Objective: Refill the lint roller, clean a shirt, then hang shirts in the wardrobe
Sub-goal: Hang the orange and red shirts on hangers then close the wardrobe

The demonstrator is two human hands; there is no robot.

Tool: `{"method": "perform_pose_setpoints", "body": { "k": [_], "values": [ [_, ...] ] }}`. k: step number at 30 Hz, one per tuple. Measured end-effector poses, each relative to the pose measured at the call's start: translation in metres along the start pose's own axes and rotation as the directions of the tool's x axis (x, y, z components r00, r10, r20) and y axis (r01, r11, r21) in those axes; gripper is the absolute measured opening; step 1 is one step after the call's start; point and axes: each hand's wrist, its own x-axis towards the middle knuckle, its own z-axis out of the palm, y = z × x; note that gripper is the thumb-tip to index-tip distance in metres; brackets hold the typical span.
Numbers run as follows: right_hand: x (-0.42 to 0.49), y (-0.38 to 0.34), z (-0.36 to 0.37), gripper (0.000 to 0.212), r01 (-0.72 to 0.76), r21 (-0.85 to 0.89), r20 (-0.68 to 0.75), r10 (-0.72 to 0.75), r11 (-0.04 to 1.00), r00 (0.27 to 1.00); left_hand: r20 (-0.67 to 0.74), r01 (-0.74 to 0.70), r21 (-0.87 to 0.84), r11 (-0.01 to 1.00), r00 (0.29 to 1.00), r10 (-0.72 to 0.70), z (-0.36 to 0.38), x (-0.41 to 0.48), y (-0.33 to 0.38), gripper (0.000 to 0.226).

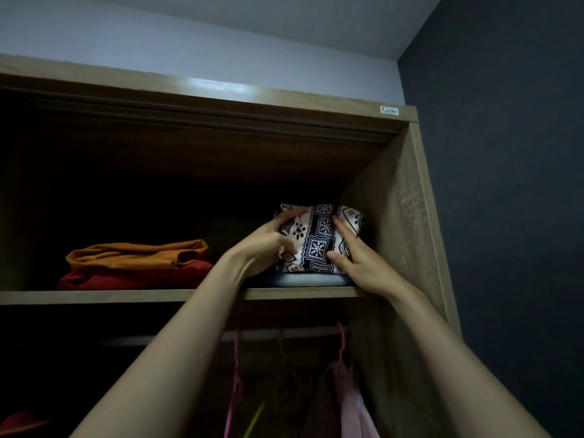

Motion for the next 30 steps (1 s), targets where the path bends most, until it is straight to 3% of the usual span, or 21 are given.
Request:
{"method": "perform_pose_setpoints", "body": {
  "k": [5, 8, 10, 14, 18, 24, 30],
  "values": [
    [-0.004, 0.005, 0.003, 0.073, -0.117, -0.063, 0.02, 0.119, 0.991, 0.993, 0.05, -0.044, 0.374, 0.926, 0.998, 0.028, -0.007, -0.016, 0.0, 0.085],
    [-0.009, 0.004, 0.004, 0.071, -0.173, -0.143, 0.048, 0.181, 0.975, 0.982, 0.029, -0.043, 0.455, 0.889, 0.999, 0.034, -0.001, -0.023, 0.002, 0.077],
    [-0.014, -0.002, 0.003, 0.07, -0.155, -0.102, 0.044, 0.16, 0.983, 0.986, 0.029, -0.03, 0.476, 0.879, 0.999, 0.018, 0.001, -0.025, 0.002, 0.075],
    [-0.015, -0.016, -0.002, 0.061, -0.098, 0.024, -0.044, 0.099, 0.995, 0.994, 0.041, 0.005, 0.399, 0.917, 0.999, -0.023, 0.002, -0.023, 0.004, 0.071],
    [-0.022, -0.017, 0.0, 0.059, -0.19, -0.236, -0.032, 0.188, 0.953, 0.982, -0.063, 0.049, 0.409, 0.911, 0.998, -0.025, -0.004, -0.023, 0.004, 0.061],
    [-0.043, -0.02, 0.013, 0.062, -0.184, -0.297, -0.091, 0.164, 0.937, 0.982, -0.096, 0.019, 0.452, 0.892, 0.995, 0.027, 0.003, -0.013, 0.0, 0.069],
    [-0.043, -0.021, 0.01, 0.064, -0.17, -0.306, -0.07, 0.156, 0.937, 0.985, -0.113, 0.015, 0.196, 0.981, 0.994, 0.008, 0.016, 0.006, 0.002, 0.08]
  ]
}}
